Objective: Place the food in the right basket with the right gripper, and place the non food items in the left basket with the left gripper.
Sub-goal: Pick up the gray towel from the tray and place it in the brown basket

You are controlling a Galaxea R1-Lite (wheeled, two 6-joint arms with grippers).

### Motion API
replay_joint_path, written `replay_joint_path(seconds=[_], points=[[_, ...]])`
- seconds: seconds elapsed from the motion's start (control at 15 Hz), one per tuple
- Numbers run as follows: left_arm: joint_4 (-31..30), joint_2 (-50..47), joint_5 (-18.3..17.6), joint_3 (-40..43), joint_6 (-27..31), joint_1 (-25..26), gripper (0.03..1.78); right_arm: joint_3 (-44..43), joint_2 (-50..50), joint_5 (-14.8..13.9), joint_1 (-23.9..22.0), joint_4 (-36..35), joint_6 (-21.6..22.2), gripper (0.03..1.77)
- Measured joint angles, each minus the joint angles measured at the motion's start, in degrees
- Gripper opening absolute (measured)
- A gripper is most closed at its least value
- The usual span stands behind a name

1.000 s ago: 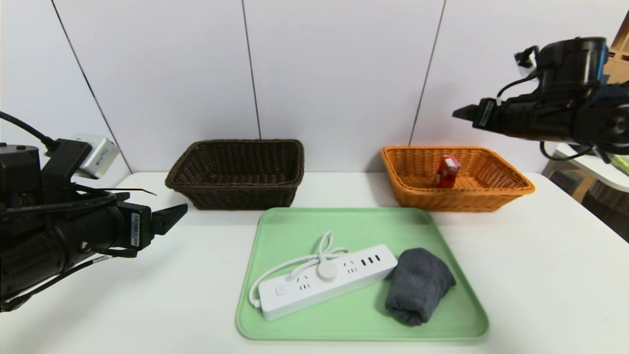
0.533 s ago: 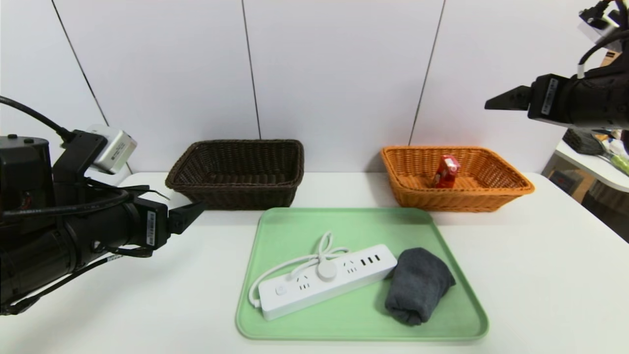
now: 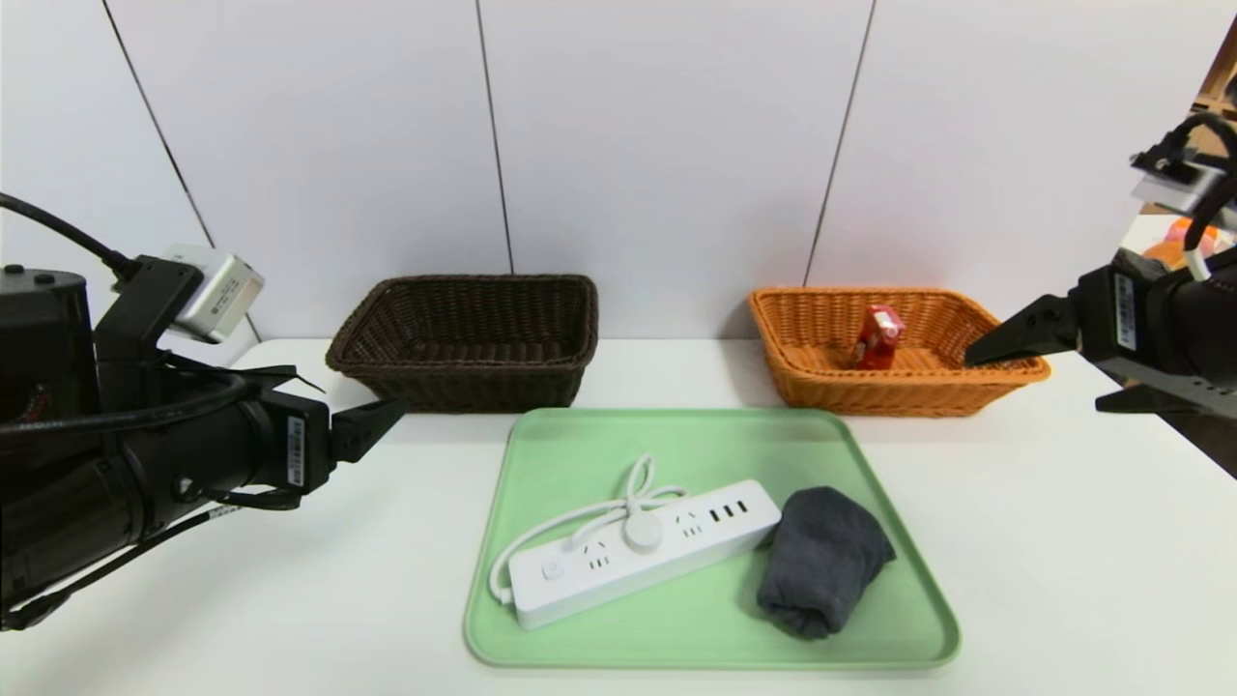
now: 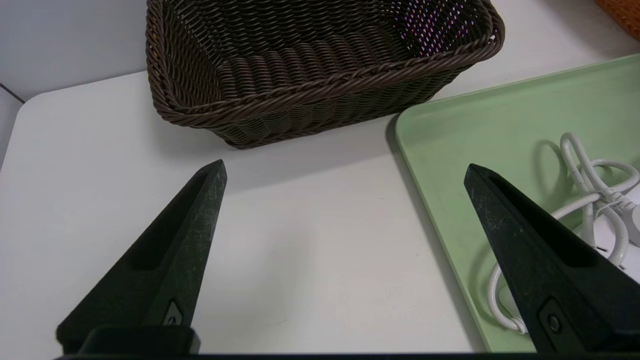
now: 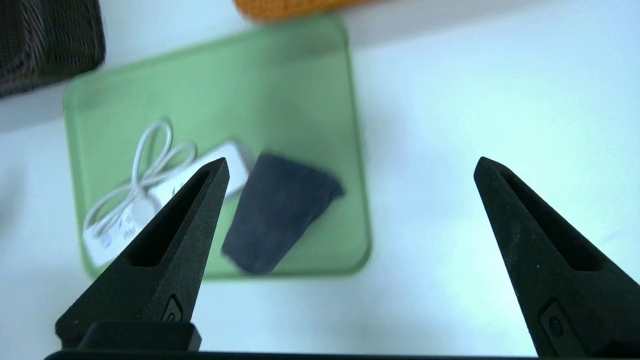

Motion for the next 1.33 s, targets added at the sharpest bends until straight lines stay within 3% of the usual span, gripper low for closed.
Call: replay_joint_path(seconds=[0.2, 0.27, 0.4, 0.87, 1.33], points=[[1.05, -2.35, 0.06, 1.27, -0.09, -0.05, 1.69, -3.96, 4.74, 6.85, 4.69, 11.78, 12.81, 1.69], [1.13, -3.12, 0.09, 1.84, -0.09, -0.05, 1.69, -4.74, 6.42, 9.86, 5.94, 14.75, 15.85, 1.69], [1.16, -4.55, 0.13, 2.58, -0.09, -0.07, 1.69, -5.38, 9.29, 12.80, 8.13, 17.26, 19.91, 1.69], [1.23, -6.51, 0.74, 3.12, -0.02, -0.09, 1.69, -5.49, 18.43, 13.47, 15.64, 20.04, 22.25, 1.69], [1.16, -6.75, 0.63, 3.67, 0.00, -0.09, 1.69, -10.14, 27.06, 13.17, 16.57, 19.98, 22.44, 1.69]])
